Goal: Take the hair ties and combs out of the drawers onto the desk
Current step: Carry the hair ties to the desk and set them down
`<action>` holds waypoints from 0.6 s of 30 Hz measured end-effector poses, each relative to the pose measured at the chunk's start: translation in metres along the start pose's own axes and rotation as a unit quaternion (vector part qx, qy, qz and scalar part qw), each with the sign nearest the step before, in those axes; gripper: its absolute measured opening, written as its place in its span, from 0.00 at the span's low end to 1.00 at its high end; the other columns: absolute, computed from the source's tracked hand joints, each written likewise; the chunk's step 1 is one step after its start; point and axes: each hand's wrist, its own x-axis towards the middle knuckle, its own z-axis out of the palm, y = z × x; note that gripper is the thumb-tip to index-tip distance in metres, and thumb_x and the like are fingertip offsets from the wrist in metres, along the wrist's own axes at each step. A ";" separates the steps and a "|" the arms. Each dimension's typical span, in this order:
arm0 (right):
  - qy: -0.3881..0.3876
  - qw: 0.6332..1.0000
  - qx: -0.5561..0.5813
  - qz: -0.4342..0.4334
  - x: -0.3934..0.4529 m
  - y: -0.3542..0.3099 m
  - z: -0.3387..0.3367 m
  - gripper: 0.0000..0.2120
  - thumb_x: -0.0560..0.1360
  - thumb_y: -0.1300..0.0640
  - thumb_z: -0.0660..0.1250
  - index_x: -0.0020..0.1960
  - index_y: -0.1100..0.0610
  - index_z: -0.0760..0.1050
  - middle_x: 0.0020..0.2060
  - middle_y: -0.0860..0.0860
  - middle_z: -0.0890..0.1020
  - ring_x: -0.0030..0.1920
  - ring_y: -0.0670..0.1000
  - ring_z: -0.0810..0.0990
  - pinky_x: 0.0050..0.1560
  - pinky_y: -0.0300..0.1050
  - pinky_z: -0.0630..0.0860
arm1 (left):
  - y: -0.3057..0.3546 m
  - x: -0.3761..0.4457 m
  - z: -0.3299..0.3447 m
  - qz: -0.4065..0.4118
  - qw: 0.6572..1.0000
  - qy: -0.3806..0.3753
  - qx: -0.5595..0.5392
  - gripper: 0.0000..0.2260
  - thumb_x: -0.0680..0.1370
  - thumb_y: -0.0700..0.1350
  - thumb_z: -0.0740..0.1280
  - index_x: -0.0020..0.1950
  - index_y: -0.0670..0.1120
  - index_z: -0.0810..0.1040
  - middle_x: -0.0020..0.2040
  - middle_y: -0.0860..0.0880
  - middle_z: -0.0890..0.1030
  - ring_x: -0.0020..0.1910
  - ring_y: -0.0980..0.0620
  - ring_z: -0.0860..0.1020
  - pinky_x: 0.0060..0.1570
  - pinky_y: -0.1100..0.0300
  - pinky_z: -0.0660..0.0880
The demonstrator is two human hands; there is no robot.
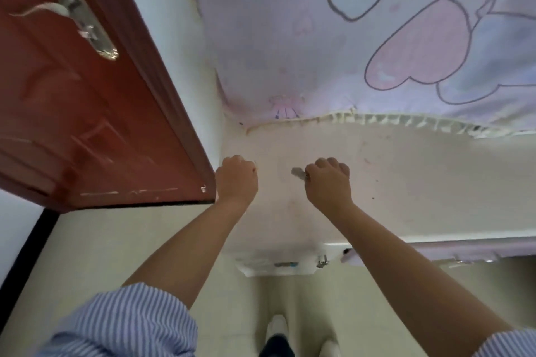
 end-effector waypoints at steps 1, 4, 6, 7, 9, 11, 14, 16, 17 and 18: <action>0.014 1.000 0.011 -0.006 0.006 0.000 0.014 0.08 0.60 0.69 0.74 0.38 0.63 0.81 0.36 0.60 0.84 0.43 0.61 0.83 0.49 0.55 0.78 | 0.003 0.006 0.017 -0.004 0.999 -0.028 0.019 0.11 0.79 0.42 0.59 0.56 0.43 0.79 0.56 0.43 0.78 0.57 0.43 0.74 0.52 0.51 0.74; -0.216 0.976 0.034 0.013 0.001 -0.002 0.062 0.25 0.72 0.66 0.61 0.68 0.57 0.65 0.71 0.59 0.65 0.73 0.58 0.59 0.72 0.62 0.55 | 0.007 -0.004 0.072 -0.018 0.991 -0.133 0.001 0.15 0.79 0.44 0.59 0.65 0.42 0.71 0.68 0.42 0.70 0.67 0.43 0.67 0.62 0.50 0.68; -0.274 0.959 0.070 0.037 -0.007 0.006 0.082 0.29 0.76 0.63 0.56 0.74 0.53 0.53 0.77 0.54 0.50 0.76 0.57 0.45 0.75 0.60 0.46 | 0.006 -0.014 0.094 -0.026 0.990 -0.138 -0.024 0.20 0.80 0.44 0.57 0.72 0.43 0.62 0.75 0.43 0.61 0.73 0.46 0.58 0.69 0.50 0.60; -0.269 0.959 0.085 0.037 -0.009 0.010 0.085 0.29 0.76 0.62 0.56 0.75 0.53 0.51 0.77 0.54 0.48 0.76 0.57 0.43 0.75 0.59 0.46 | 0.005 -0.017 0.099 -0.025 0.991 -0.131 -0.027 0.22 0.80 0.45 0.56 0.73 0.43 0.59 0.76 0.43 0.58 0.75 0.46 0.56 0.71 0.49 0.58; -0.254 0.962 0.096 0.038 -0.015 0.020 0.084 0.30 0.76 0.62 0.57 0.75 0.54 0.51 0.77 0.56 0.47 0.76 0.58 0.43 0.75 0.57 0.46 | 0.004 -0.020 0.101 -0.023 0.991 -0.129 -0.029 0.23 0.79 0.45 0.57 0.73 0.43 0.59 0.77 0.41 0.56 0.75 0.45 0.53 0.72 0.47 0.56; -0.255 0.962 0.090 0.049 -0.027 0.036 0.080 0.29 0.76 0.62 0.58 0.75 0.57 0.53 0.77 0.57 0.48 0.76 0.58 0.44 0.76 0.57 0.47 | 0.006 -0.023 0.098 -0.022 0.990 -0.130 -0.041 0.23 0.78 0.44 0.59 0.72 0.43 0.60 0.76 0.39 0.55 0.75 0.43 0.53 0.72 0.47 0.55; -0.255 0.962 0.078 0.058 -0.058 0.070 0.072 0.27 0.76 0.61 0.60 0.73 0.60 0.57 0.76 0.59 0.53 0.76 0.60 0.48 0.75 0.57 0.49 | 0.017 -0.036 0.096 -0.006 0.991 -0.127 -0.048 0.24 0.76 0.43 0.61 0.72 0.42 0.62 0.76 0.39 0.56 0.75 0.42 0.53 0.72 0.46 0.55; -0.223 0.970 0.085 0.051 -0.082 0.099 0.062 0.24 0.73 0.64 0.66 0.69 0.64 0.66 0.72 0.65 0.62 0.73 0.66 0.58 0.72 0.63 0.56 | 0.034 -0.050 0.097 0.002 0.991 -0.123 -0.051 0.24 0.75 0.40 0.62 0.71 0.41 0.63 0.75 0.38 0.58 0.75 0.41 0.55 0.72 0.46 0.57; -0.204 0.974 0.088 0.045 -0.095 0.116 0.058 0.23 0.70 0.67 0.70 0.64 0.68 0.71 0.68 0.69 0.68 0.69 0.70 0.64 0.68 0.68 0.61 | 0.045 -0.059 0.097 0.007 0.991 -0.118 -0.057 0.24 0.74 0.38 0.63 0.70 0.39 0.65 0.74 0.36 0.60 0.74 0.40 0.56 0.71 0.44 0.58; -0.187 0.977 0.088 0.045 -0.106 0.133 0.054 0.23 0.66 0.70 0.73 0.59 0.70 0.75 0.63 0.71 0.73 0.63 0.74 0.70 0.61 0.73 0.65 | 0.058 -0.066 0.098 0.018 0.992 -0.107 -0.063 0.24 0.72 0.36 0.65 0.68 0.37 0.68 0.72 0.34 0.63 0.73 0.36 0.60 0.69 0.42 0.61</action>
